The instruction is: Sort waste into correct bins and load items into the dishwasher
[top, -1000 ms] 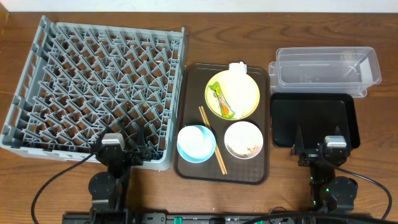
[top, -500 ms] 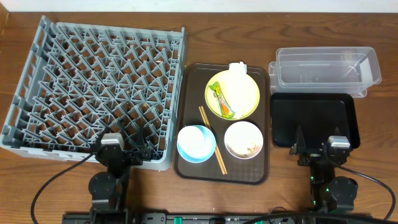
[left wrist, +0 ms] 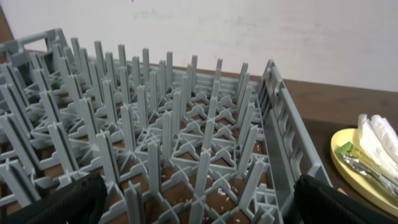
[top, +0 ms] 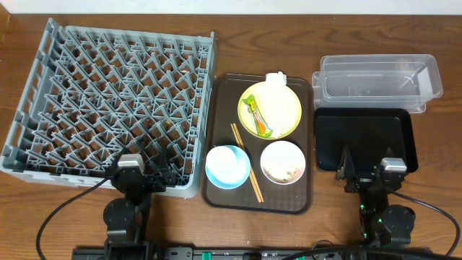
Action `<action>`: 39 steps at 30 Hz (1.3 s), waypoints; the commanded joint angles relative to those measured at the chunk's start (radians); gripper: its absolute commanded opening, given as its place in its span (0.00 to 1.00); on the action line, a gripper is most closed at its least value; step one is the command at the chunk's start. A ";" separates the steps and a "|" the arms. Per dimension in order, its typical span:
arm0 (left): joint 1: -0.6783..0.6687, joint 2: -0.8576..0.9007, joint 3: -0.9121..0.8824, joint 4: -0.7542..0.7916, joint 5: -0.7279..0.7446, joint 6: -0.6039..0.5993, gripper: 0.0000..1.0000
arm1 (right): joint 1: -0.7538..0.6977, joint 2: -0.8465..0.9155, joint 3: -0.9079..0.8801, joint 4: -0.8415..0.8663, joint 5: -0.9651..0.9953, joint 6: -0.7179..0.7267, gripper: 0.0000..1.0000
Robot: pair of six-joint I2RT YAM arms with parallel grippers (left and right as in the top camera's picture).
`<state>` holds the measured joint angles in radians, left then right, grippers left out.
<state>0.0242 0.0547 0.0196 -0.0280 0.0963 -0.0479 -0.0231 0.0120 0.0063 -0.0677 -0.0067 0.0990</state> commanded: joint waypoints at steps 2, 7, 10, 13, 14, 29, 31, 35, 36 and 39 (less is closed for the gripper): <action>-0.003 0.034 0.035 -0.077 0.000 0.006 0.99 | -0.002 0.003 0.016 -0.023 -0.028 0.016 0.99; -0.003 0.145 0.147 -0.168 0.000 0.006 0.99 | -0.002 0.076 0.090 -0.038 -0.027 0.038 0.99; -0.003 0.235 0.225 -0.209 0.000 0.006 0.99 | -0.002 0.171 0.159 -0.042 -0.028 0.034 0.99; -0.003 0.364 0.345 -0.265 0.000 0.006 0.99 | -0.002 0.352 0.281 -0.042 -0.028 0.034 0.99; -0.003 0.394 0.375 -0.282 0.000 0.006 0.99 | -0.002 0.399 0.315 -0.047 -0.028 0.034 0.99; -0.003 0.728 0.729 -0.632 0.000 0.006 0.99 | -0.002 1.087 0.873 -0.411 -0.123 -0.043 0.99; -0.003 0.726 0.729 -0.644 0.000 0.006 0.99 | -0.002 1.106 0.879 -0.407 -0.151 -0.013 0.99; -0.003 0.726 0.729 -0.658 0.000 0.006 0.99 | -0.002 1.107 0.878 -0.383 -0.211 -0.002 0.99; -0.003 0.727 0.729 -0.660 0.000 0.006 0.99 | -0.002 1.107 0.878 -0.364 -0.227 -0.003 0.99; -0.003 0.728 0.729 -0.657 0.000 0.006 0.99 | 0.003 1.108 0.878 -0.316 -0.276 -0.019 0.97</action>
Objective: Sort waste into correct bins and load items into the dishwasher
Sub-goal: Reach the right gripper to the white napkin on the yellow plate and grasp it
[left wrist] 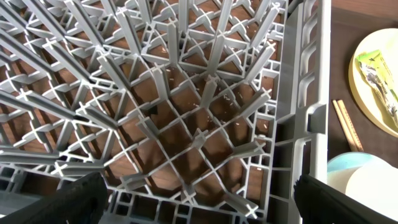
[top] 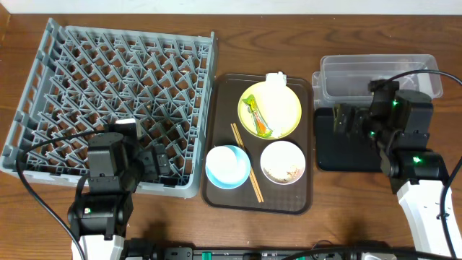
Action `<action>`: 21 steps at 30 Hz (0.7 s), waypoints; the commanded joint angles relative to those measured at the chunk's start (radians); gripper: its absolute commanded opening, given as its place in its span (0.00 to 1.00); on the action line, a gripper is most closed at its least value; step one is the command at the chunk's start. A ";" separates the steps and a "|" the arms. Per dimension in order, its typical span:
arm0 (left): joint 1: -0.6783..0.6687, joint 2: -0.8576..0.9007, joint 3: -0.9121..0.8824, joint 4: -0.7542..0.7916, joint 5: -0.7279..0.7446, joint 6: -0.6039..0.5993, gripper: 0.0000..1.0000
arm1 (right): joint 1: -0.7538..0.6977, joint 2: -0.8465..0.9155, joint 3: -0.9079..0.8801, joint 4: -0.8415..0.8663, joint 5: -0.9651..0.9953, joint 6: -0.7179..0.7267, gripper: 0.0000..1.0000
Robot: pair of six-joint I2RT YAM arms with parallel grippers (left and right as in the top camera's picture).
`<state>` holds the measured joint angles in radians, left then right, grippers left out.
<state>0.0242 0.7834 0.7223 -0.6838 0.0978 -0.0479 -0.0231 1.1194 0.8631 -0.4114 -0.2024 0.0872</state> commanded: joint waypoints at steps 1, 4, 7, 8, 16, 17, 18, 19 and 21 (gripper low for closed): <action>-0.003 0.000 0.026 0.000 -0.002 0.006 0.99 | 0.012 0.003 0.021 0.040 -0.087 -0.011 0.95; -0.003 0.000 0.026 0.010 -0.002 0.006 0.99 | 0.057 0.023 0.022 0.061 -0.086 -0.014 0.93; -0.003 0.000 0.026 0.019 -0.002 0.006 0.99 | 0.118 0.069 0.041 0.066 -0.067 -0.014 0.91; -0.003 0.000 0.026 0.019 -0.002 0.006 0.99 | 0.137 0.088 0.058 0.058 -0.054 -0.014 0.91; -0.003 0.000 0.026 0.019 -0.002 0.006 0.99 | 0.285 0.330 0.288 -0.039 0.060 -0.014 0.89; -0.003 0.000 0.026 0.019 -0.002 0.006 0.99 | 0.299 0.367 0.305 -0.039 0.068 -0.013 0.87; -0.003 0.000 0.026 0.019 -0.002 0.006 0.99 | 0.311 0.398 0.315 -0.037 0.080 -0.005 0.85; -0.003 0.000 0.026 0.019 -0.002 0.006 0.99 | 0.325 0.435 0.325 -0.031 0.102 0.013 0.85; -0.003 0.000 0.026 0.019 -0.002 0.006 0.99 | 0.350 0.496 0.329 -0.009 0.129 0.034 0.82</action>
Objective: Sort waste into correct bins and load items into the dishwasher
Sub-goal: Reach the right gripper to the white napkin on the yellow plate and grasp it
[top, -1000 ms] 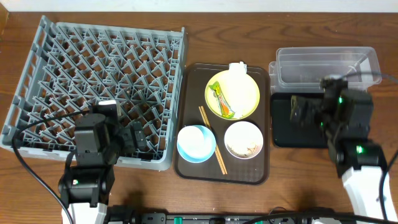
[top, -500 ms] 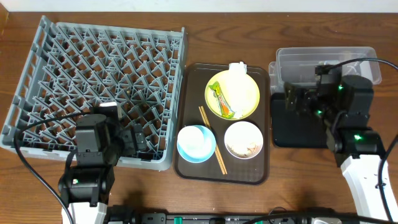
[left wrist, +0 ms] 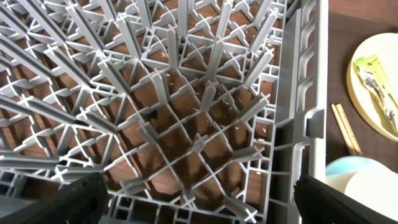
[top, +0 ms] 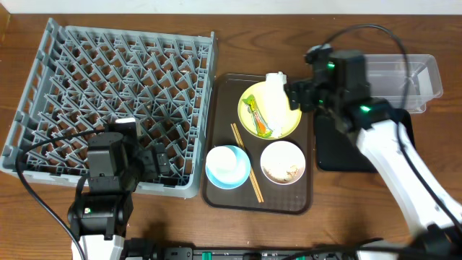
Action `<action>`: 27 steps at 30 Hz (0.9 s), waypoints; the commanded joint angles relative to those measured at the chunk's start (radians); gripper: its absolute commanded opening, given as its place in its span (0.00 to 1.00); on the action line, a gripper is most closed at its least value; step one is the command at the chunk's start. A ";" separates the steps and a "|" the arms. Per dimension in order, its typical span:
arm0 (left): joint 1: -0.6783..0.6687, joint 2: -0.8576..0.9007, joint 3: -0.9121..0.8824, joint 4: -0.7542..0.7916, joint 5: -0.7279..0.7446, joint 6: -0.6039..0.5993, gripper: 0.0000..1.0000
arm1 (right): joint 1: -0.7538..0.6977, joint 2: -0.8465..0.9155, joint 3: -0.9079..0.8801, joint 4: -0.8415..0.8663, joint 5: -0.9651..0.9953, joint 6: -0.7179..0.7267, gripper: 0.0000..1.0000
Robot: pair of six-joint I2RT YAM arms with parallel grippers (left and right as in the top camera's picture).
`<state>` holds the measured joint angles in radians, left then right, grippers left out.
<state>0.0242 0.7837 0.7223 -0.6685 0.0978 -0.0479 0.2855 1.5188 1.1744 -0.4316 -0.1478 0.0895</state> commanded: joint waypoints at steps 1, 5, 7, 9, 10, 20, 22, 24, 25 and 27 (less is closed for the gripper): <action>-0.003 -0.001 0.026 0.003 -0.002 0.006 0.99 | 0.051 0.122 0.018 0.023 0.087 0.042 0.80; -0.003 -0.001 0.026 0.003 -0.002 0.006 0.99 | 0.095 0.250 0.018 0.075 0.137 0.121 0.77; -0.003 -0.001 0.026 0.003 -0.002 0.006 0.99 | 0.107 0.295 0.018 0.095 0.137 0.143 0.75; -0.003 -0.001 0.026 0.003 -0.002 0.006 0.99 | 0.117 0.331 0.018 0.112 0.141 0.150 0.71; -0.003 -0.001 0.026 0.003 -0.002 0.006 0.99 | 0.122 0.350 0.018 0.119 0.153 0.161 0.69; -0.003 -0.001 0.026 0.003 -0.002 0.006 0.99 | 0.135 0.473 0.017 0.151 0.204 0.282 0.47; -0.003 -0.001 0.026 0.003 -0.002 0.006 0.99 | 0.135 0.485 0.017 0.147 0.200 0.297 0.38; -0.003 -0.001 0.026 0.003 -0.002 0.006 0.99 | 0.135 0.486 0.017 0.144 0.200 0.299 0.21; -0.003 -0.001 0.026 0.003 -0.002 0.006 0.99 | 0.135 0.481 0.017 0.144 0.200 0.299 0.13; -0.003 -0.001 0.026 0.003 -0.002 0.006 0.99 | 0.135 0.465 0.018 0.145 0.200 0.299 0.04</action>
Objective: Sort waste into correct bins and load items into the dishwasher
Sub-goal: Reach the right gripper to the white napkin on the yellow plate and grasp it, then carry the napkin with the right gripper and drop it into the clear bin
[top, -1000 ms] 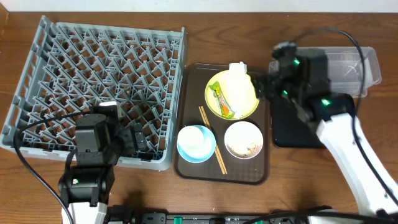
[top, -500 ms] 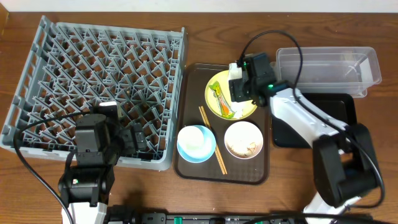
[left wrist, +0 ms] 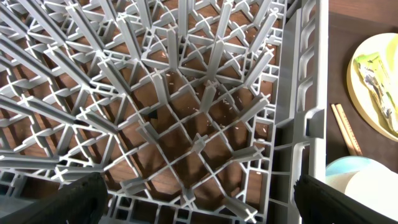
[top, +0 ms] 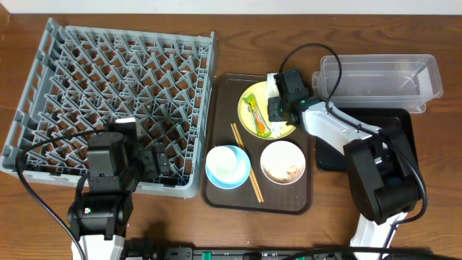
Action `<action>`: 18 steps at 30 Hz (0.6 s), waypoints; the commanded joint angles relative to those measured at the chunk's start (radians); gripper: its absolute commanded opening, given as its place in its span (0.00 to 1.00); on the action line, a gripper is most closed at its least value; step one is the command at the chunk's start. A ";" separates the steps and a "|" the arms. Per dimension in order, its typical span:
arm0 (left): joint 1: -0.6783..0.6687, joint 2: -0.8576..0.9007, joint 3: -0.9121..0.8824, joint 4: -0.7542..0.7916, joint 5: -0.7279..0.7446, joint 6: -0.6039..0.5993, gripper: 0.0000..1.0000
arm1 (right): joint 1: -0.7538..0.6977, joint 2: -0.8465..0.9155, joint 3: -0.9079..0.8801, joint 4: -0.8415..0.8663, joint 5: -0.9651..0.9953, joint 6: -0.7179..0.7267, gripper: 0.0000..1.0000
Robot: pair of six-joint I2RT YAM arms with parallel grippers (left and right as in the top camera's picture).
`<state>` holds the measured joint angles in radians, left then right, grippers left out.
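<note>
A yellow plate (top: 244,112) on the brown tray (top: 278,198) carries a green-and-orange wrapper (top: 257,115) and a white tissue (top: 273,85). My right gripper (top: 276,110) reaches over the plate's far right part, next to the tissue; its fingers look spread and hold nothing. Also on the tray are a blue bowl (top: 227,166), a white bowl (top: 282,162) with food scraps and a pair of chopsticks (top: 247,162). My left gripper (left wrist: 199,205) hangs open over the near right corner of the grey dish rack (top: 108,94), nothing between its fingers. The left wrist view catches the plate (left wrist: 367,68) at its right edge.
A clear plastic bin (top: 382,76) stands at the back right, with a black tray (top: 332,155) in front of it. The right arm's base and cable lie over the black tray's near side. The rack's prongs (left wrist: 186,93) stand directly under the left gripper.
My right gripper was between the plate's right rim and the clear bin; now it is over the plate's far right part, beside the tissue. The left arm has not moved.
Both arms sat folded at the table's near edge. Then the left gripper was open over the rack's near right corner and the right gripper over the black tray. The right gripper then stood by the plate's right rim, and now over the plate.
</note>
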<state>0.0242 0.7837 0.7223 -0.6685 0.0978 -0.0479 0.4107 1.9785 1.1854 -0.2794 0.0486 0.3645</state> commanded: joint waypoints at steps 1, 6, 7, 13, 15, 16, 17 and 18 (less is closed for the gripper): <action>-0.003 -0.001 0.026 0.003 -0.002 0.006 0.99 | 0.008 -0.013 0.008 -0.008 0.004 0.024 0.01; -0.003 -0.001 0.026 0.003 -0.002 0.006 0.99 | -0.039 -0.162 0.010 -0.012 0.061 0.025 0.01; -0.003 -0.001 0.026 0.003 -0.002 0.006 0.99 | -0.052 -0.188 0.010 -0.012 0.073 0.026 0.01; -0.003 -0.001 0.026 0.003 -0.002 0.006 0.99 | -0.202 -0.356 0.010 -0.099 0.280 0.233 0.01; -0.003 -0.001 0.026 0.003 -0.002 0.006 0.99 | -0.258 -0.370 0.010 -0.131 0.306 0.322 0.01; -0.003 -0.001 0.026 0.003 -0.002 0.006 0.99 | -0.283 -0.370 0.010 -0.132 0.302 0.351 0.03; -0.003 -0.001 0.026 0.003 -0.002 0.006 0.99 | -0.310 -0.370 0.010 -0.121 0.282 0.384 0.12; -0.003 -0.001 0.026 0.003 -0.002 0.006 0.99 | -0.333 -0.363 0.010 -0.088 0.249 0.401 0.25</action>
<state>0.0242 0.7837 0.7223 -0.6685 0.0978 -0.0479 0.1413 1.5948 1.1931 -0.3973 0.2756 0.5987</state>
